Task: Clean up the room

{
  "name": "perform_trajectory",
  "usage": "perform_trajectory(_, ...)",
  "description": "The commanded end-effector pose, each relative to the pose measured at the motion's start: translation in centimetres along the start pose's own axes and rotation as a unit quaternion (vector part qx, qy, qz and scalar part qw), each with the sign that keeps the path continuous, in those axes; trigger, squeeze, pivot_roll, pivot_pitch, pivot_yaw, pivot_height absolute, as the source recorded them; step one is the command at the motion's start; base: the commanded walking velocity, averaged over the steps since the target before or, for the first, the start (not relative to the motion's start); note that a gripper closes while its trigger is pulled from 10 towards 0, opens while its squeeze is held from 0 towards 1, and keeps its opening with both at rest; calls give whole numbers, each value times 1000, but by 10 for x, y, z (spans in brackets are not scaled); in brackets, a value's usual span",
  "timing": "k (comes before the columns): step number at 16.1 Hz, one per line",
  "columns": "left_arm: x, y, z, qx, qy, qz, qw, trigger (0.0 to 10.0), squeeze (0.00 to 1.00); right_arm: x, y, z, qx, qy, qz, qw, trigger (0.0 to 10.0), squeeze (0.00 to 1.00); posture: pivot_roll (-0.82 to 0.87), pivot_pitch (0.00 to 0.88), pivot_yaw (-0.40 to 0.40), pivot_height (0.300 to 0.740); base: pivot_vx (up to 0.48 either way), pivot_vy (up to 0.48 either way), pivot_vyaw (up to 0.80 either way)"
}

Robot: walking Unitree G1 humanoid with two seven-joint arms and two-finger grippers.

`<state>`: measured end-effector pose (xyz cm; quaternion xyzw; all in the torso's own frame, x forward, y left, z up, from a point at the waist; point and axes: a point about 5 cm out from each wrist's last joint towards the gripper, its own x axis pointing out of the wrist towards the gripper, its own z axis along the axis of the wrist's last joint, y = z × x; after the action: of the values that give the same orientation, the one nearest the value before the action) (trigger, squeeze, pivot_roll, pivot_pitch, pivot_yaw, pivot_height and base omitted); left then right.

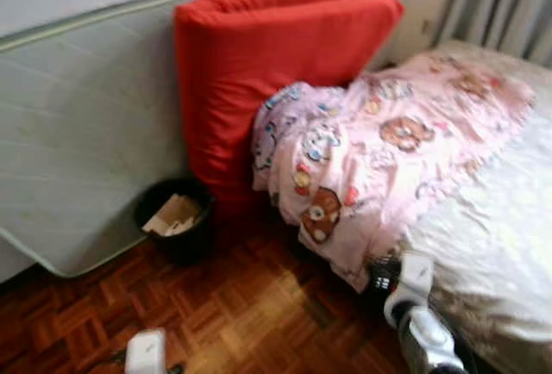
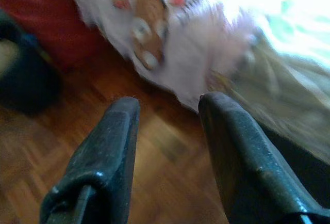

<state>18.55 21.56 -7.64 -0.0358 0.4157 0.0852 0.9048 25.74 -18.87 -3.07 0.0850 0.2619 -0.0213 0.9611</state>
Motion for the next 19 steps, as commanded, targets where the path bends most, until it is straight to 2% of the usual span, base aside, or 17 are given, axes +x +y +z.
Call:
perform_trajectory(1,-1,3,-3,0,7,4,1000,10000,0,-4,-12,-5,2,10,-28,1000,10000,0,-67,0,9,740,0,0,0)
perform_trajectory(4,-1,4,-3,-1,8,6,1000,10000,0,-22,-29,-40,-36,86,-67,993,10000,0,-72,0,8,740,0,0,0)
perform_trajectory(7,-1,5,-5,6,10,4,1000,10000,0,-55,-49,-91,-63,208,-109,970,10000,0,-69,0,7,740,0,0,0)
perform_trajectory(8,-2,5,-6,7,11,4,1000,10000,0,-68,-53,-108,-59,238,-114,963,10000,0,-68,0,8,740,0,0,0)
perform_trajectory(9,-2,6,-7,9,13,3,1000,10000,0,-74,-53,-115,-43,241,-118,962,10000,0,-70,0,12,740,0,0,0)
perform_trajectory(12,-2,6,-9,13,16,1,1000,10000,0,-76,-51,-117,-26,233,-121,965,10000,0,-78,0,18,740,0,0,0)
perform_trajectory(16,-2,3,-7,25,18,-4,1000,10000,0,-58,-43,-97,-21,190,-117,974,10000,0,-76,0,15,740,0,0,0)
perform_trajectory(19,-2,1,-8,33,20,-8,999,10000,0,-54,-41,-92,-23,183,-117,976,10000,0,-76,0,16,740,0,0,0)
